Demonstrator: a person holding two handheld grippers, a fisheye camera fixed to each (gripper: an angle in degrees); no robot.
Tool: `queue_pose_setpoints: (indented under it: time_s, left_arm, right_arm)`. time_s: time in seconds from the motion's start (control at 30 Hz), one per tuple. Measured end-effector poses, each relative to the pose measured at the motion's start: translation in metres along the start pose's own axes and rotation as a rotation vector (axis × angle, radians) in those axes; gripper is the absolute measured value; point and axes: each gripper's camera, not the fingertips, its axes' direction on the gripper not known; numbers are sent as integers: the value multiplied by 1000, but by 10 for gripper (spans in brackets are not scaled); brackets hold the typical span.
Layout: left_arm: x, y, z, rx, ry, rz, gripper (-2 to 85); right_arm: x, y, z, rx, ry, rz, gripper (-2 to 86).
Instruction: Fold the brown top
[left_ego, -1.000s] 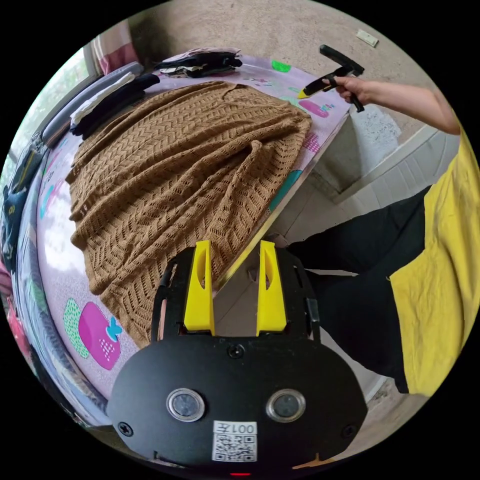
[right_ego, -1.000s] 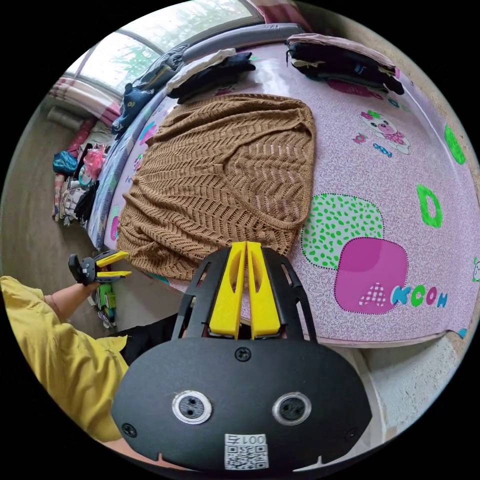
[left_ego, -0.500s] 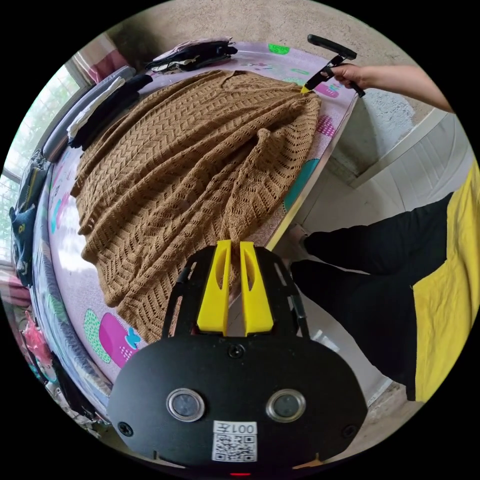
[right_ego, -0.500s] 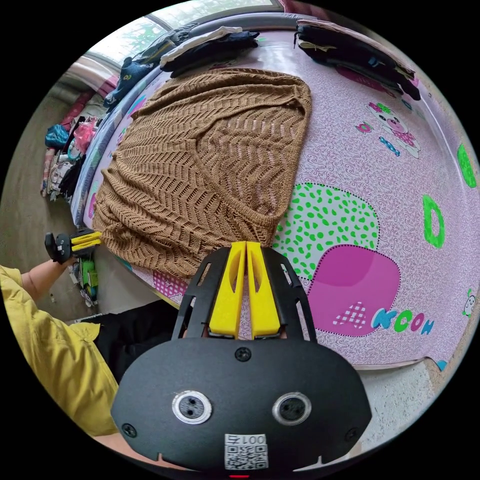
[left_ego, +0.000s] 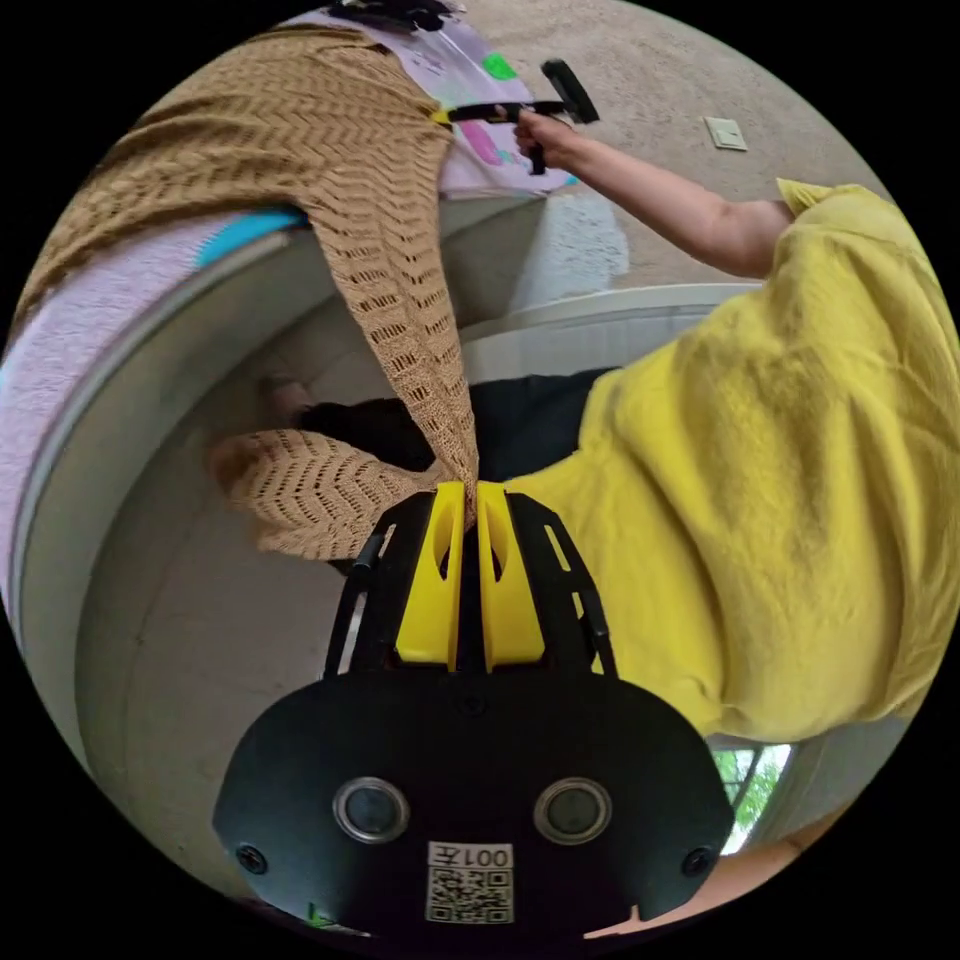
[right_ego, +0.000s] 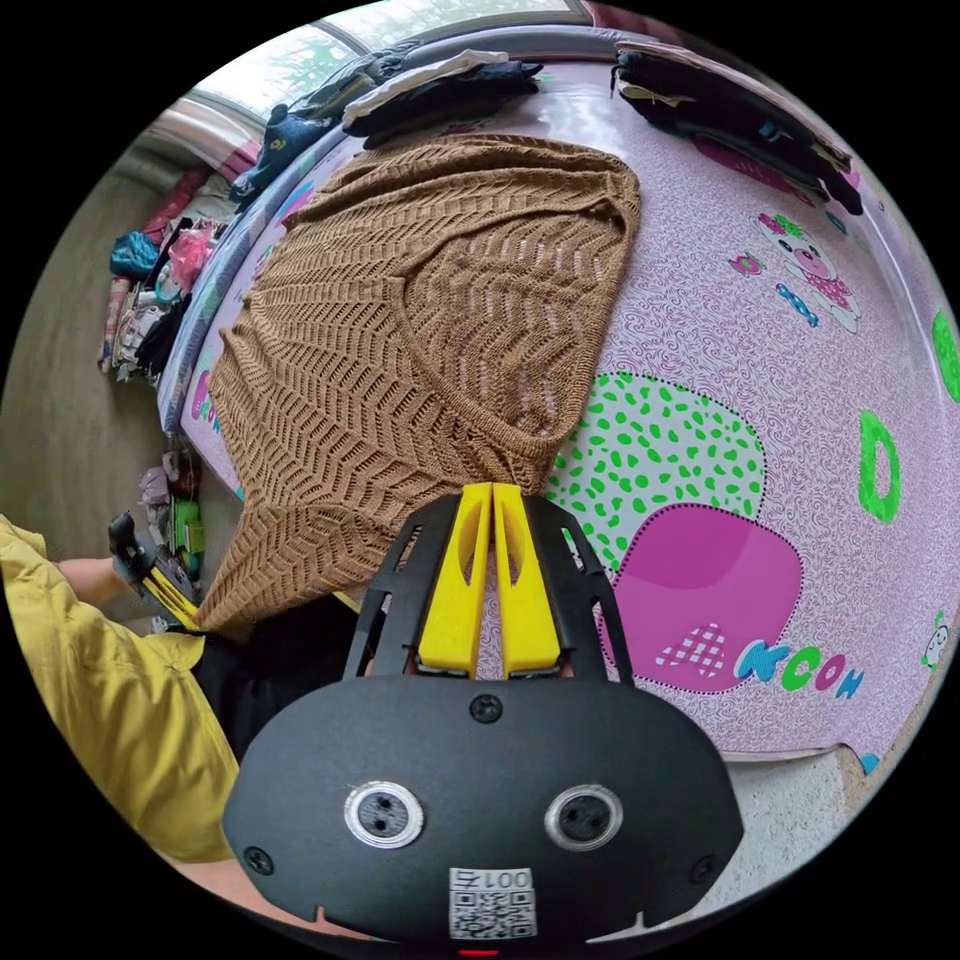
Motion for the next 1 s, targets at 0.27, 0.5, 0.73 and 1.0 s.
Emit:
queue_pose_setpoints:
  time_s: [0.27, 0.5, 0.73, 1.0]
  left_arm:
    - [-4, -8, 8, -102, 4, -6, 52]
    - [8, 30, -36, 15, -62, -166, 8]
    - [22, 101, -152, 542, -265, -549, 9]
    - [16, 130, -250, 518, -593, -633, -7]
  right_arm:
    - [3, 9, 24, 3, -58, 32, 2]
    - [2, 31, 27, 165, -146, 46, 3]
    - [-73, 29, -10, 418, -279, -156, 4]
    - [-268, -21, 61, 221, -334, -618, 6]
